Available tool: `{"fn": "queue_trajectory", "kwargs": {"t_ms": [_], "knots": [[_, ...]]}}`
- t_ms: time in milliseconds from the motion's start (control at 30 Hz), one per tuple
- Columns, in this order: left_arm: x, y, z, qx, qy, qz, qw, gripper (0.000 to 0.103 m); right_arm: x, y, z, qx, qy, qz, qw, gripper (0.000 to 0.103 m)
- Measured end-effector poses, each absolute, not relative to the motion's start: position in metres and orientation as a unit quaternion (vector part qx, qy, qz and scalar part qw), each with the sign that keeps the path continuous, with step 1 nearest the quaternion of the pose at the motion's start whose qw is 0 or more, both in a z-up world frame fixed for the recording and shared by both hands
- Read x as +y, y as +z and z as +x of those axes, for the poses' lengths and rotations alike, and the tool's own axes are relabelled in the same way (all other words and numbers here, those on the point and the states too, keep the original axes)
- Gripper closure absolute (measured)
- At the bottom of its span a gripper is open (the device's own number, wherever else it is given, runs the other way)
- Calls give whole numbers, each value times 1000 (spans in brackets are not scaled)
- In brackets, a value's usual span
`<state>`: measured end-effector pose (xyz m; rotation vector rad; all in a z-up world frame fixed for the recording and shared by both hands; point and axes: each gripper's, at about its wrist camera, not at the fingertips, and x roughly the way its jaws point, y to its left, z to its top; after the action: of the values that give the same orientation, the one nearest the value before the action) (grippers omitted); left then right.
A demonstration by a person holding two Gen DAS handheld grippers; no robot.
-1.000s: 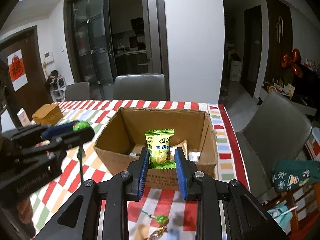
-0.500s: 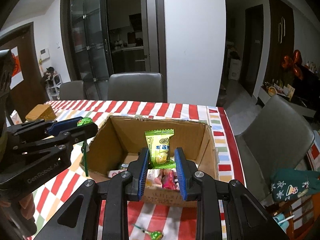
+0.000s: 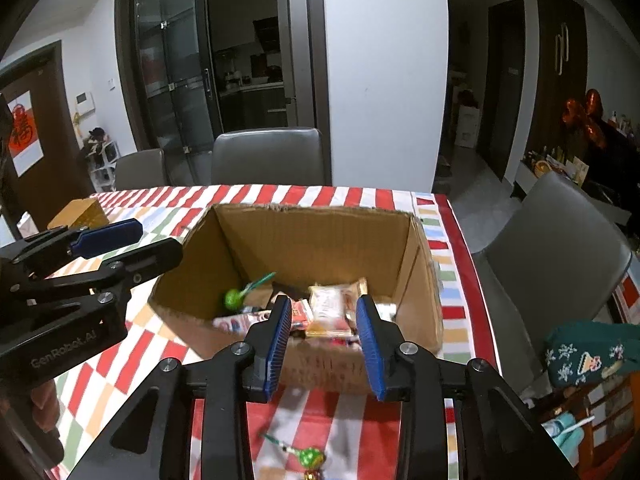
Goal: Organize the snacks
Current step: 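Move both tools back toward the last candies on the table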
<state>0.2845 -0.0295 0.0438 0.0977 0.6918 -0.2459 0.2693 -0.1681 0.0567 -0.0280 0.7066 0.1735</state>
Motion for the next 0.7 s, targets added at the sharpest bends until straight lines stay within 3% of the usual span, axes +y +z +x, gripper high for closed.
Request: {"fn": "queue_trajectory", "kwargs": {"t_ms": [700], "knots": [[-25,-6,198,370,-140,41,917,53,-163,10,188,381,98,-6,919,68]]}}
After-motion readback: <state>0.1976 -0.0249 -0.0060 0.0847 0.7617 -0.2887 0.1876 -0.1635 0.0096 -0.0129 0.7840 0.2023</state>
